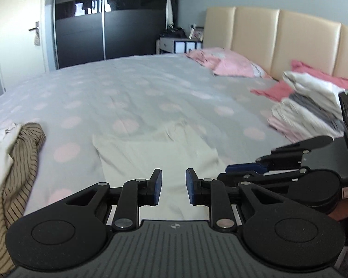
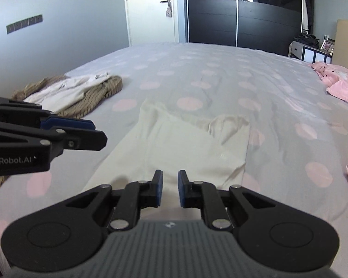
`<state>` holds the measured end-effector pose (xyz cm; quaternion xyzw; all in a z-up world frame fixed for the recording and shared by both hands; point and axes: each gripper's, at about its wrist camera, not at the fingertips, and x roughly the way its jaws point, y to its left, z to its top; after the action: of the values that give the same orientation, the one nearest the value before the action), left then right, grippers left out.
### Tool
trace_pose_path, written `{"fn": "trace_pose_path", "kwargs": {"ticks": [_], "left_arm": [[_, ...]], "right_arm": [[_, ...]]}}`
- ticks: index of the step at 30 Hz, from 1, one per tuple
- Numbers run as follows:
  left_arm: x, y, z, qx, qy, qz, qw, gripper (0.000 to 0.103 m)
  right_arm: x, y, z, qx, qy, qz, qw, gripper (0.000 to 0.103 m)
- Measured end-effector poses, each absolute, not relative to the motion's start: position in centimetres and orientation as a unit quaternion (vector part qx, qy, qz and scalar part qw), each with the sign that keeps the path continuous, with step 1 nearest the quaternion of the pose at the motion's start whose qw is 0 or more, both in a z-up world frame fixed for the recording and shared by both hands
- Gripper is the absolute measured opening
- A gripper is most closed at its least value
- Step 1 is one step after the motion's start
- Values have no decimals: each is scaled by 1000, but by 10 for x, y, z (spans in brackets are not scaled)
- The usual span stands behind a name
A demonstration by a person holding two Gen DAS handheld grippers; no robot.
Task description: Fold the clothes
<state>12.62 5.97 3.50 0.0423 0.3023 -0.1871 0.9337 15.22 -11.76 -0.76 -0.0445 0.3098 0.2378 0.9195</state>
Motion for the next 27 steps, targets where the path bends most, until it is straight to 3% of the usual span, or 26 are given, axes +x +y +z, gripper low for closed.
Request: {"fn": "trace_pose_path", "kwargs": {"ticks": [9,21,27], "left_arm": [[96,49,38,63,341,-258,902,20],[62,15,-34,98,462,-285,834,20],[90,39,-43,78,441,-228,865,20]], "right_arm": [[135,-139,-1,-63,328,260,906,21],[97,-135,-52,-99,408,291,860,21],[114,-127,-66,-97,418,285,857,21]]}}
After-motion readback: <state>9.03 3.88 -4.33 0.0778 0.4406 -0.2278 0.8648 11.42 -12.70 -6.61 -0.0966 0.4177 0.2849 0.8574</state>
